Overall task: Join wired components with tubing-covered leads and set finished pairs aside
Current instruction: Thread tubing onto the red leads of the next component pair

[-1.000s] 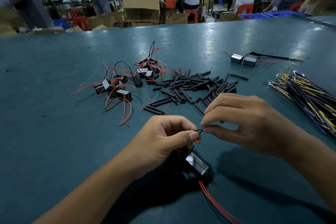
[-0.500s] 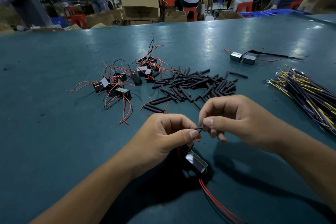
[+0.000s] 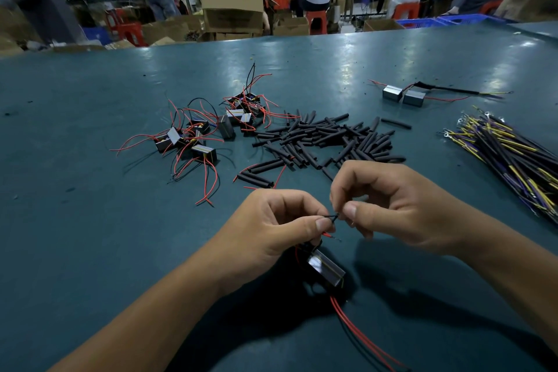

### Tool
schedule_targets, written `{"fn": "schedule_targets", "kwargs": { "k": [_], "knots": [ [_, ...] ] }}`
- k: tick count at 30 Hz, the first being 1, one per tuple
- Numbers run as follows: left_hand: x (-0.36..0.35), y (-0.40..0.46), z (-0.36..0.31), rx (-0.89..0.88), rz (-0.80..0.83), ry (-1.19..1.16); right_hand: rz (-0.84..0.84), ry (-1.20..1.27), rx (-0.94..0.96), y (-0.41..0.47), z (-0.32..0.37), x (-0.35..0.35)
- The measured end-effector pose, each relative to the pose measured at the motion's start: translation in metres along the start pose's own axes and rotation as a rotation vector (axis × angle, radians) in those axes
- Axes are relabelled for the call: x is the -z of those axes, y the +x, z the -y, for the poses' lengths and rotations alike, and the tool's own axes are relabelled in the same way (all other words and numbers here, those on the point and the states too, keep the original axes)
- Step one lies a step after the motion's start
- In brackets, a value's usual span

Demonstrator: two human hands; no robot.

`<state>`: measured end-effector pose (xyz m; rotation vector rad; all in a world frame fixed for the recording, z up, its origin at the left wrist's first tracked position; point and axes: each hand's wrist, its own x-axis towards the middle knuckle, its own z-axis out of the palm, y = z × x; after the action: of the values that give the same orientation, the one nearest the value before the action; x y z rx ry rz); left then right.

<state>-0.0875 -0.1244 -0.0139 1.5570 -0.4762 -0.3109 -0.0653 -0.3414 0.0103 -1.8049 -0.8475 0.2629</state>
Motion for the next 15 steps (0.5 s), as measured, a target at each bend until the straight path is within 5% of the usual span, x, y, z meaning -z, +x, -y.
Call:
{"fn": "schedule_targets", "kwargs": {
  "k": [15],
  "knots": [
    [-0.0026,0.0033,0.001,-0.053,-0.053,-0.019,-0.233,-0.125,-0.028,0.0015,0.0018,0.0023]
  ]
}}
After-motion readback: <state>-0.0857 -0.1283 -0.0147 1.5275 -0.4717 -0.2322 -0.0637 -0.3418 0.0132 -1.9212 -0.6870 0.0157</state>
